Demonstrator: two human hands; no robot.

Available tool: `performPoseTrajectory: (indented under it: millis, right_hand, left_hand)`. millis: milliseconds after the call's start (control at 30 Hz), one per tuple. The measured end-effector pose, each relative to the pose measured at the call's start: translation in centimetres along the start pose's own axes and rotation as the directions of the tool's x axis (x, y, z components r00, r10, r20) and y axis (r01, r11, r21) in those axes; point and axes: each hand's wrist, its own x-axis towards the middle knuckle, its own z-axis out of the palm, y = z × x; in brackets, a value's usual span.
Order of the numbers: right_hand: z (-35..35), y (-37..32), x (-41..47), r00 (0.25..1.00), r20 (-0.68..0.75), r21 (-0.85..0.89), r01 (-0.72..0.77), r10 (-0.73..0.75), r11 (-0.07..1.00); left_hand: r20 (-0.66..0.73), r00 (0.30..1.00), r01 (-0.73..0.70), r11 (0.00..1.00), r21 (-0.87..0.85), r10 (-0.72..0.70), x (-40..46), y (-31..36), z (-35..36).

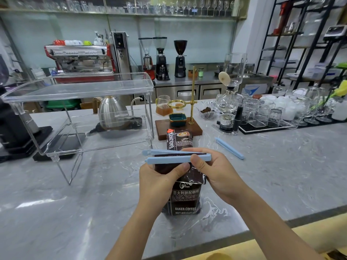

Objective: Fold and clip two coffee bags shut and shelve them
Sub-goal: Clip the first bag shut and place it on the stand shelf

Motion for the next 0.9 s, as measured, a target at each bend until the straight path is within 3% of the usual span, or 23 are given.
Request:
performPoseTrajectory:
  millis: [400, 900]
  right_hand:
    - [0.03, -0.08, 0.3, 1.0, 0.025, -0.094, -0.006, 0.008, 0.996]
    - [0.39, -0.04, 0.44, 1.0, 0.018, -0.049, -0.021, 0.022, 0.999]
  left_hand:
    - [0.023, 0.999, -0.038, 0.999, -0.007, 0.038, -0.15, 0.46, 0.06]
    - [0.082, 0.996, -0.026, 0.999, -0.025, 0.028, 0.0, 0.34, -0.3]
